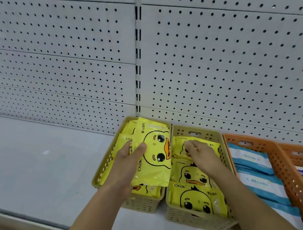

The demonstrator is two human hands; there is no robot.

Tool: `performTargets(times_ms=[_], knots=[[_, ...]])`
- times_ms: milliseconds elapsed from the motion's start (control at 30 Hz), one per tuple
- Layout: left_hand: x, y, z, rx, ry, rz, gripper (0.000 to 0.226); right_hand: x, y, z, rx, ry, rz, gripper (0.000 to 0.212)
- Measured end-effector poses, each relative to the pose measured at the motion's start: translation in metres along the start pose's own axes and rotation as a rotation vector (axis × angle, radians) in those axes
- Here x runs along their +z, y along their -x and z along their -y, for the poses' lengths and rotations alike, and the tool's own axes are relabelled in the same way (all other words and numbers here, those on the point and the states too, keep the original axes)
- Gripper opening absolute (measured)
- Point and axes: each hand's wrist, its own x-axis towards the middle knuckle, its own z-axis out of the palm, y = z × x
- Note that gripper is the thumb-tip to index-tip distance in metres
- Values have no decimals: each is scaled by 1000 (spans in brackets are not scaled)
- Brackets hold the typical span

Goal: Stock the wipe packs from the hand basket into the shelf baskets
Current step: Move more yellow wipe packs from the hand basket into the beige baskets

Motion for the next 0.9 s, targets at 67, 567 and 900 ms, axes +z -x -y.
performTargets(times_ms=[67, 567, 900], knots=[[8, 6, -6, -5, -27, 40, 13, -7, 16, 24, 35, -470, -5, 56], [23, 9, 60, 760, -1422, 300, 60, -37, 78, -16, 279, -849, -495, 19], [17, 9, 71, 861, -1466, 103, 54, -10, 69, -14, 314, -793, -477, 29]])
